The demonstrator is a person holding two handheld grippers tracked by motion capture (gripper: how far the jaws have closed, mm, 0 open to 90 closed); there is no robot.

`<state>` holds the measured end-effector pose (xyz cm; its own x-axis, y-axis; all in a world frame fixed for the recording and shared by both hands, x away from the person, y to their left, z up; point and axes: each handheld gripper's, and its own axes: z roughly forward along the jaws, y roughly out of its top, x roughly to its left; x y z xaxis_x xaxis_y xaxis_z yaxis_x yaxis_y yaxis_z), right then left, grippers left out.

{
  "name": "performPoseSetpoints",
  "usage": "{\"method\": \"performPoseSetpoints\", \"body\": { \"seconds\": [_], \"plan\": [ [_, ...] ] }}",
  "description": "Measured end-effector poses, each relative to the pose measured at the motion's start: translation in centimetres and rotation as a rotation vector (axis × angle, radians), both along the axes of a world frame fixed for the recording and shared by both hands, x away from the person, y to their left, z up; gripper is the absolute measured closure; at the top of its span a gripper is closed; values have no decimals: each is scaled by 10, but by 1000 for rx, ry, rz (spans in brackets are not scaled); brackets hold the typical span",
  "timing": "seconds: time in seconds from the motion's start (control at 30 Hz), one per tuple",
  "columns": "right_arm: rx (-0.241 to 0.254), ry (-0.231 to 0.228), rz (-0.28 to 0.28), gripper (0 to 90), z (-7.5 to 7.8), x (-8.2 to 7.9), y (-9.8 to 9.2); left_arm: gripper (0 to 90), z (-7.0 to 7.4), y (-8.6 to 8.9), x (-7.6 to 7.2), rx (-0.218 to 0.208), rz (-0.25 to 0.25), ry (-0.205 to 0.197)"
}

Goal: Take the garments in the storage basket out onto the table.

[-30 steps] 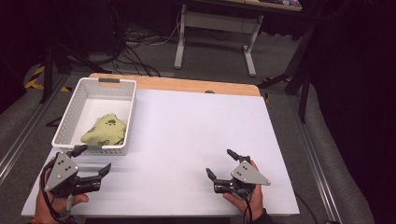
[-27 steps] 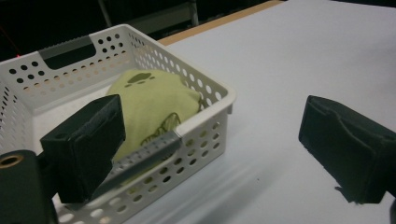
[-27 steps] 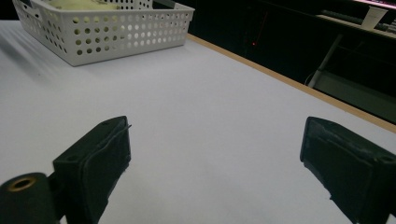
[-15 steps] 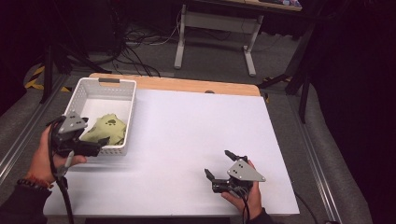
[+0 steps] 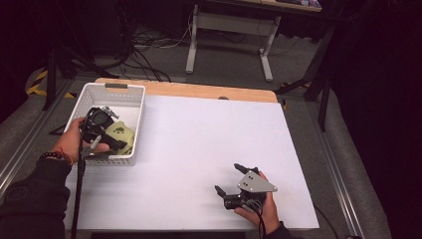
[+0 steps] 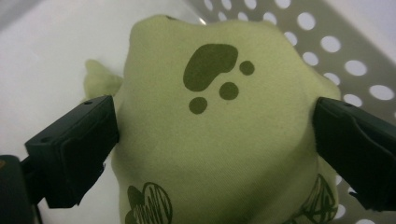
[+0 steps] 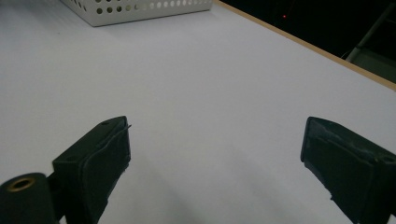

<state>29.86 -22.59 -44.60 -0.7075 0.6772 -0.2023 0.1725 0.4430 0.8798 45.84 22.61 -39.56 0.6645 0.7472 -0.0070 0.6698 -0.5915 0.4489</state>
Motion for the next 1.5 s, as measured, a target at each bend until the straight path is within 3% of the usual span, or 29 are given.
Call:
{"method": "performPoseSetpoints", "body": {
  "seconds": [0.13, 0.27, 0.33, 0.4, 0.47, 0.53, 0.63, 0.67, 0.93, 1.13, 1.37, 1.47, 1.5],
  "plan": [
    [-24, 15, 13, 98, -2, 0, 3, 38, -3, 0, 8, -1, 3, 88],
    [-53, 24, 24, 107, -4, 0, 6, 120, -6, -2, 11, 15, 16, 129],
    [-53, 27, 24, 109, -5, 0, 6, 135, -5, -2, 11, 18, 11, 129],
    [-58, 39, 21, 114, -5, 1, 6, 242, -3, -1, 10, 20, 0, 125],
    [-61, 39, 24, 114, -6, 1, 6, 278, -2, 0, 9, 21, -3, 119],
    [-57, 42, 24, 115, -5, 1, 6, 437, 0, 4, 8, 27, 2, 96],
    [-59, 42, 24, 115, -5, 1, 6, 452, 0, 4, 7, 25, -5, 106],
    [-59, 39, 21, 116, -5, 0, 6, 464, 2, 4, 6, 49, -12, 92],
    [-57, 35, 22, 124, -4, 0, 4, 575, 6, -2, 2, 99, 1, 26],
    [-71, 12, -11, 128, -3, 0, 4, 608, 8, 2, 0, 78, 30, -34],
    [-70, 11, -19, 128, -3, 0, 2, 617, 11, 16, -5, -39, 98, -143],
    [-71, 11, -15, 128, -3, 0, 3, 626, 16, 23, -9, -97, 140, -213],
    [-65, 15, -17, 128, -3, 1, 3, 627, 16, 23, -9, -97, 140, -213]
  ]
}}
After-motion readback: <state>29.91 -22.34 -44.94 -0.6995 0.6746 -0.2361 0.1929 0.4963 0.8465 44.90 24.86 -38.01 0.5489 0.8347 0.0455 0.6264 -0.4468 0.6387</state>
